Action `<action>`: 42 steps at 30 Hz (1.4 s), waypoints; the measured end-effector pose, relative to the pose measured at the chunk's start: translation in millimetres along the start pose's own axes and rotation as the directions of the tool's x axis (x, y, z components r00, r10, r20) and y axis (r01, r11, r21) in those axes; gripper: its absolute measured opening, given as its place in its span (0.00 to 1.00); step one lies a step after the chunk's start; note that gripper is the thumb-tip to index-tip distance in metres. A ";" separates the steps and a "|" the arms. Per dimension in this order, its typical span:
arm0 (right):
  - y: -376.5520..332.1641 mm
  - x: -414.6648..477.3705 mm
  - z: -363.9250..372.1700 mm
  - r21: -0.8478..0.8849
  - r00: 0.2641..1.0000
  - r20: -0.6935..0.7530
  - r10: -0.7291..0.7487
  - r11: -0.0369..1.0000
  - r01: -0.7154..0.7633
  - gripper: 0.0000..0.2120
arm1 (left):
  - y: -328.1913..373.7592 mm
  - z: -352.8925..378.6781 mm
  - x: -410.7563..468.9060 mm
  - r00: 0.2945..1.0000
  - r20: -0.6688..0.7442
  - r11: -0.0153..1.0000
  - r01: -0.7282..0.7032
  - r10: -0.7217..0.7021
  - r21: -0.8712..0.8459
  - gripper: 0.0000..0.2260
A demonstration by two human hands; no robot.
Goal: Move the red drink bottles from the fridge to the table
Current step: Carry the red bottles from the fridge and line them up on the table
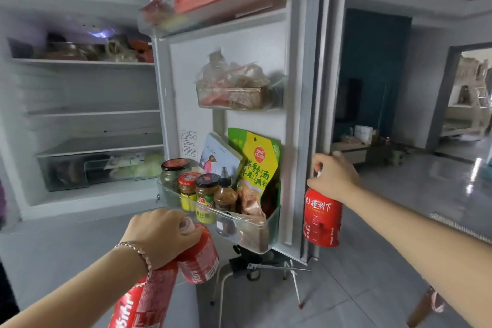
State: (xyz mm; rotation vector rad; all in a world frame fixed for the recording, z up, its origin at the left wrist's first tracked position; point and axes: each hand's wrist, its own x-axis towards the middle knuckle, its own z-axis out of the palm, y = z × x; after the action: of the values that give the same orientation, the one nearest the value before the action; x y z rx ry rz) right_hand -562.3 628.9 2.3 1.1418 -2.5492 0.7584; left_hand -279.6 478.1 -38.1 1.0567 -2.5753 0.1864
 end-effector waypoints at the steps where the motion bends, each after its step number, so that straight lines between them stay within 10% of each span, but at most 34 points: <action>1: -5.0 -9.5 -2.1 -0.031 1.000 0.016 -0.017 0.999 0.018 0.15 | -3.0 -2.7 -3.7 1.000 -0.011 1.000 0.004 -0.004 -0.002 0.21; 15: -208.1 -159.5 -15.2 -0.066 0.870 0.309 -0.384 0.904 0.423 0.09 | -140.4 -41.4 -111.0 0.998 0.001 0.995 0.070 -0.070 0.065 0.20; 23: -369.1 -191.5 40.4 -0.018 0.730 0.368 -0.576 0.780 0.625 0.23 | -262.5 -66.2 -181.8 0.981 -0.016 0.970 0.193 -0.193 0.145 0.21; 42: -685.3 -43.0 244.2 -0.099 0.547 0.348 -0.762 0.550 0.829 0.20 | -498.1 -36.9 -107.6 0.822 -0.102 0.755 0.558 -0.561 0.344 0.21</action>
State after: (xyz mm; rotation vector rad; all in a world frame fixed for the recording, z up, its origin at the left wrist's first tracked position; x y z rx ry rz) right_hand -23.8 138.4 25.9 2.1691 -1.8035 0.0198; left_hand 150.4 202.5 -48.7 1.9163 -2.1389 0.5101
